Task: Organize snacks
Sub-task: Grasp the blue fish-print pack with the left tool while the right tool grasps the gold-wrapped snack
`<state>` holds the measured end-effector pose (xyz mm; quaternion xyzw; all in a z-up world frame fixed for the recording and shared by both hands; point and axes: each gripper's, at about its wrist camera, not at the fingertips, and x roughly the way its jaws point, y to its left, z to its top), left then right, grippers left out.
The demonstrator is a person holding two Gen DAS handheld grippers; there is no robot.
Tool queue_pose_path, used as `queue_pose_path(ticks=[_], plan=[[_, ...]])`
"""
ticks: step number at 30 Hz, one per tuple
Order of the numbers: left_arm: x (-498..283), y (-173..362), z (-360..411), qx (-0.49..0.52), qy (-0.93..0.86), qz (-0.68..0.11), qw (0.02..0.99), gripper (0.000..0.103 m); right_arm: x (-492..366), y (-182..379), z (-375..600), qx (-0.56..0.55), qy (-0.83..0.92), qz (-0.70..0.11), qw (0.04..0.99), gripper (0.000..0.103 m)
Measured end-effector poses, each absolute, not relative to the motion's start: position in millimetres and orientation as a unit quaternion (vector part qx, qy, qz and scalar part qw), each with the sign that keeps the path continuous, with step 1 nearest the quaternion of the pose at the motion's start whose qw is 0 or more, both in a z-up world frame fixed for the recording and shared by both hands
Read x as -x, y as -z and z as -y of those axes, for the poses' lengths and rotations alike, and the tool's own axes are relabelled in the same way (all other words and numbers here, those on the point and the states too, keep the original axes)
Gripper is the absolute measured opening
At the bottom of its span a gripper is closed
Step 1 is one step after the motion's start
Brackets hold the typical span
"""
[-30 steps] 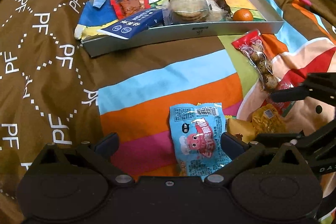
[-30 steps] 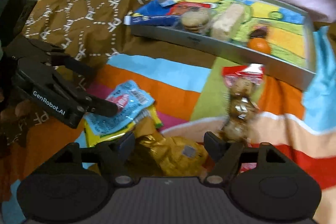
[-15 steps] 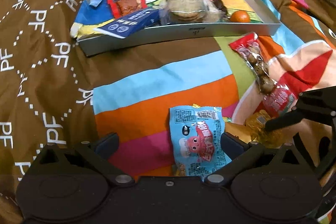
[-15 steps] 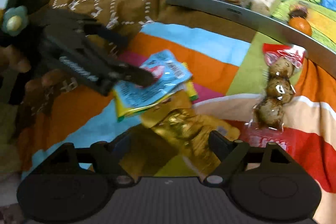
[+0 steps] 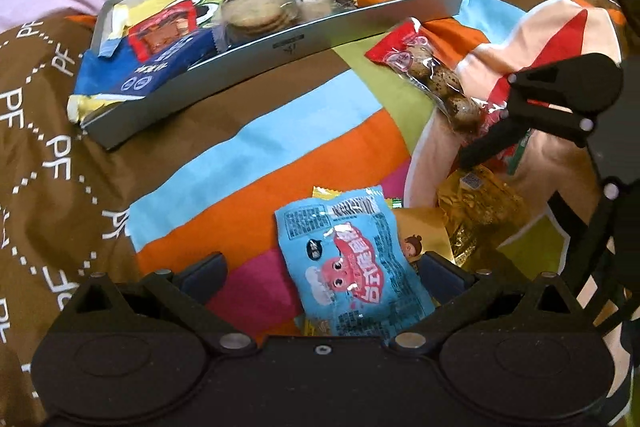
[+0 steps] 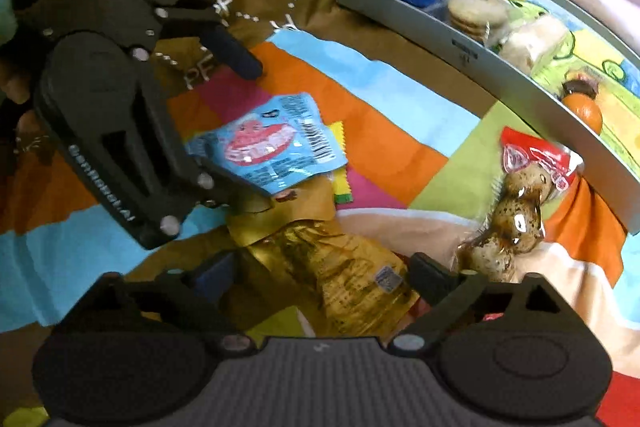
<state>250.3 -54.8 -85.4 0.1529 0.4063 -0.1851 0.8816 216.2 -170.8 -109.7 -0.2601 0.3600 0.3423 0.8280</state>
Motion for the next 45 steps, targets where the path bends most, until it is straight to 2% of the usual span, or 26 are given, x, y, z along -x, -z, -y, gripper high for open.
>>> queue_pose_path(ticks=[5, 7, 12, 13, 15, 18, 22, 26, 31, 33, 35, 45], plan=[[-258, 88, 47, -0.132, 0.16, -0.425, 0.881, 0.097, -227, 115, 171, 0.244, -0.341, -0.361, 0.833, 0.098], [-262, 88, 41, -0.107, 0.159, -0.435, 0.88, 0.097, -228, 115, 171, 0.241, -0.342, -0.366, 0.831, 0.094], [-262, 86, 36, -0.089, 0.148, -0.439, 0.882, 0.095, -224, 108, 172, 0.236, -0.33, -0.385, 0.829, 0.074], [-261, 85, 36, -0.09, 0.147, -0.438, 0.882, 0.094, -221, 107, 173, 0.238, -0.326, -0.389, 0.828, 0.073], [-258, 83, 35, -0.089, 0.148, -0.436, 0.883, 0.088, -211, 104, 173, 0.242, -0.319, -0.392, 0.828, 0.063], [-254, 81, 36, -0.097, 0.149, -0.431, 0.885, 0.082, -196, 101, 169, 0.259, -0.303, -0.393, 0.829, 0.059], [-246, 78, 40, -0.119, 0.154, -0.419, 0.887, 0.073, -176, 100, 164, 0.277, -0.279, -0.39, 0.833, 0.058], [-238, 76, 44, -0.128, 0.167, -0.418, 0.884, 0.055, -167, 101, 160, 0.271, -0.252, -0.389, 0.844, 0.058], [-230, 76, 46, -0.136, 0.175, -0.412, 0.884, 0.051, -165, 104, 156, 0.271, -0.235, -0.385, 0.85, 0.06], [-228, 74, 46, -0.129, 0.182, -0.41, 0.884, 0.044, -165, 105, 153, 0.278, -0.232, -0.381, 0.851, 0.059], [-226, 72, 46, -0.122, 0.189, -0.411, 0.883, 0.042, -162, 107, 151, 0.291, -0.231, -0.374, 0.85, 0.059], [-215, 70, 56, -0.137, 0.231, -0.394, 0.879, 0.036, -150, 109, 142, 0.345, -0.229, -0.353, 0.839, 0.056]])
